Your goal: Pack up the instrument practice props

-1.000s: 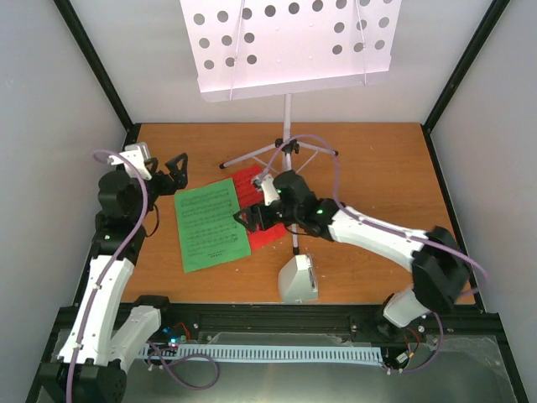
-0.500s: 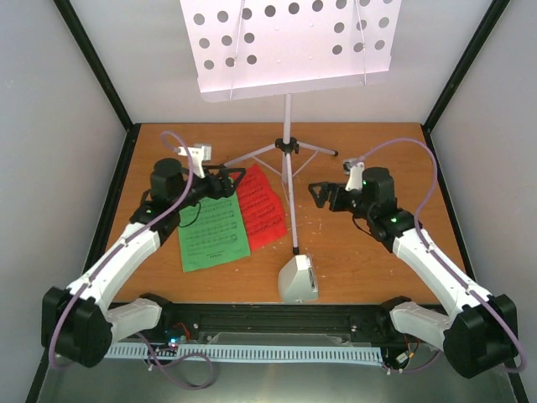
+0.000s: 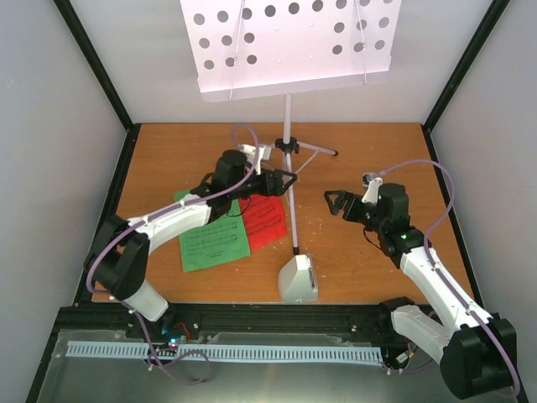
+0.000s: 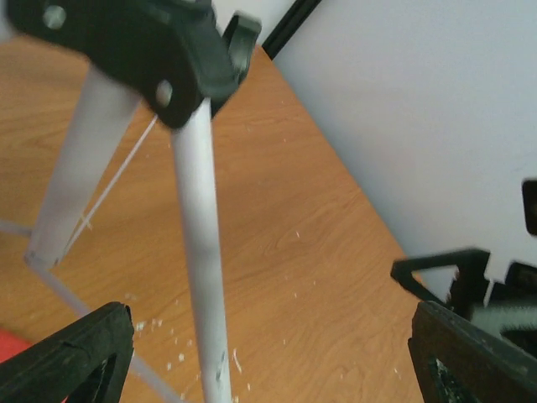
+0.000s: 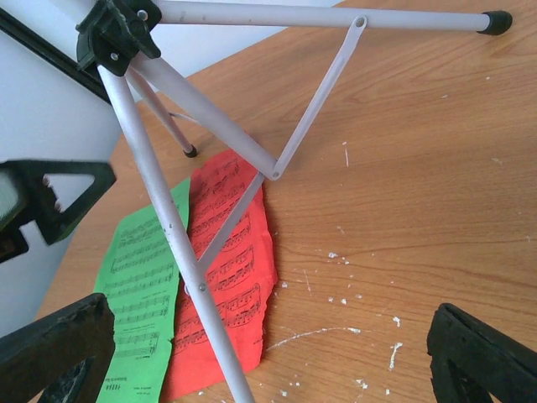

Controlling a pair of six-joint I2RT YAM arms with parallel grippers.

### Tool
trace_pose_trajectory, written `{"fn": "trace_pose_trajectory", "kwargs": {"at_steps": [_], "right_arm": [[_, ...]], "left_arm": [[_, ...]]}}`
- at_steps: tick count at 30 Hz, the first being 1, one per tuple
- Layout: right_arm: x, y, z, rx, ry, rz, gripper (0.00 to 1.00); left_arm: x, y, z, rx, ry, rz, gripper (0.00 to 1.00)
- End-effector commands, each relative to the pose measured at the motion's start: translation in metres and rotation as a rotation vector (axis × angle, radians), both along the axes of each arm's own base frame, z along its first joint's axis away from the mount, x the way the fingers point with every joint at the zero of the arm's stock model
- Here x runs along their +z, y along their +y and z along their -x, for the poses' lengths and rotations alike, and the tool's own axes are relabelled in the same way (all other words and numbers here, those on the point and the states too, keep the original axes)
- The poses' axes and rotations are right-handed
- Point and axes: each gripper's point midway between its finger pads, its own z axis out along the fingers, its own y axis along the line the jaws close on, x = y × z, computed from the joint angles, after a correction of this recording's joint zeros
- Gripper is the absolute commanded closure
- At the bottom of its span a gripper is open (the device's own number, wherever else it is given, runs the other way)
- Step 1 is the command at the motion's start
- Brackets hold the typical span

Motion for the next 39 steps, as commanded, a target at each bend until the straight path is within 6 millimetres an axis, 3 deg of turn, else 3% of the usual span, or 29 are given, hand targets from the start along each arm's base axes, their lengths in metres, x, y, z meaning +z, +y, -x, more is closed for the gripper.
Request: {"fn": "trace_pose_trajectory", "kwargs": {"at_steps": [1, 6, 12, 20, 30, 39], "right_arm": [[0.008, -0.005, 0.002, -0.027, -0.036, -0.026, 0.0], [0.01, -0.009, 0.003, -0.043, -0.046, -0.012, 0.0], [0.01, -0.013, 0.008, -0.059, -0.051, -0.002, 0.0], [0.005, -0.017, 0.014, -0.089, -0.04, -0.027, 0.0], [0.002, -0.02, 0.02, -0.098, -0.025, -0.021, 0.0], [0.007, -0.026, 0.028, -0.122, -0.045, -0.026, 0.0]], "left_arm": [[0.019, -0.019, -0.028, 0.04, -0.078, -0.026, 0.1], [-0.004, -0.032, -0.049, 0.053, -0.049, -0.095, 0.11], [-0.013, -0.048, -0.054, 0.042, -0.071, -0.149, 0.34], [-0.027, -0.044, -0.052, 0.058, -0.056, -0.194, 0.67], [-0.026, -0.041, -0.043, 0.023, -0.079, -0.217, 0.98], [-0.008, -0.036, -0.024, -0.163, -0.194, -0.198, 1.0]]}}
